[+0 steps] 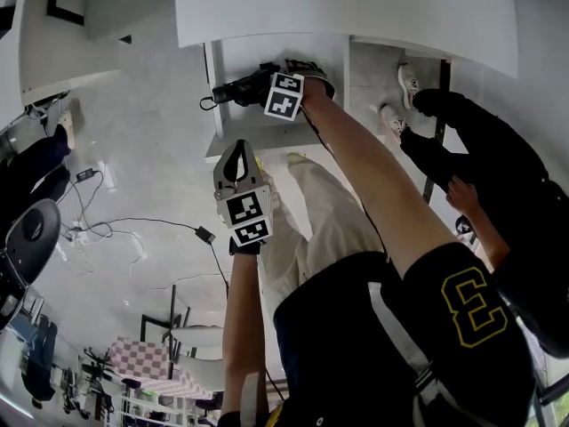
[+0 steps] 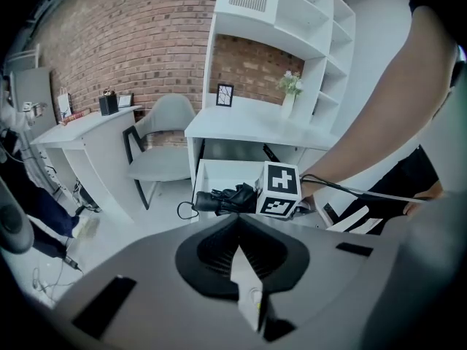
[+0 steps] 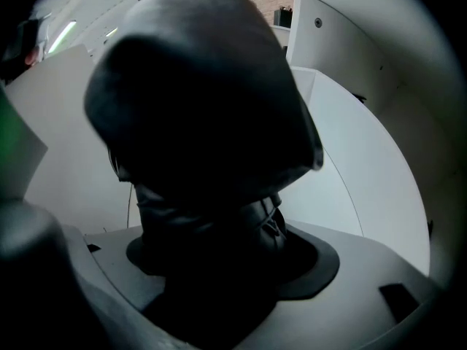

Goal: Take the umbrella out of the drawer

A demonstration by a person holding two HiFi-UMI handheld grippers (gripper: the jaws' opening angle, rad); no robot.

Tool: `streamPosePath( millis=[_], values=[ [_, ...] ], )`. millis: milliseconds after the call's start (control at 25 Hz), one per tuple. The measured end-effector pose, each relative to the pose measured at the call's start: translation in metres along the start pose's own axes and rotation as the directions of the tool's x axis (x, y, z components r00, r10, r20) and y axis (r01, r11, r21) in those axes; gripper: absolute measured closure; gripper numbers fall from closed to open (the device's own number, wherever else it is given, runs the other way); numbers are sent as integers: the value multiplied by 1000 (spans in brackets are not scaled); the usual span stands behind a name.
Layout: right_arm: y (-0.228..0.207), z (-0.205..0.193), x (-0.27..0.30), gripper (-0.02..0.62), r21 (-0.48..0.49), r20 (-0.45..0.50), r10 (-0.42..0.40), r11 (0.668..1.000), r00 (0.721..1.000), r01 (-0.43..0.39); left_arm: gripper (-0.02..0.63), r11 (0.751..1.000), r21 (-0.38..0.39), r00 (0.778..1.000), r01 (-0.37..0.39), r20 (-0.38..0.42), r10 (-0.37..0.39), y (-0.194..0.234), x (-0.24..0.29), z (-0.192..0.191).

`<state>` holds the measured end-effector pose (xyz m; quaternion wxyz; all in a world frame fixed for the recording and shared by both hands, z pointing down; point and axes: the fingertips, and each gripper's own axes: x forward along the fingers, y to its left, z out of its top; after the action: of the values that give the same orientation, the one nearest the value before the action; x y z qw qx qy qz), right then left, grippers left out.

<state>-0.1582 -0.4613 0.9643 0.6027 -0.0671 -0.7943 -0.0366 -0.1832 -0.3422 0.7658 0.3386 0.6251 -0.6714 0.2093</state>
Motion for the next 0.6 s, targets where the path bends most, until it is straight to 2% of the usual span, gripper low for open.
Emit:
streamPosePath(
  millis=[360, 600],
  values=[
    [7, -7, -2, 261, 92, 10, -18, 996, 1000, 17, 589, 1000, 12, 1000, 1, 4, -1, -7, -7, -4],
    [9, -5, -4, 309, 98, 18, -20, 995, 1000, 18, 589, 1000, 21, 1000, -2, 19, 2, -7, -15, 2]
  ],
)
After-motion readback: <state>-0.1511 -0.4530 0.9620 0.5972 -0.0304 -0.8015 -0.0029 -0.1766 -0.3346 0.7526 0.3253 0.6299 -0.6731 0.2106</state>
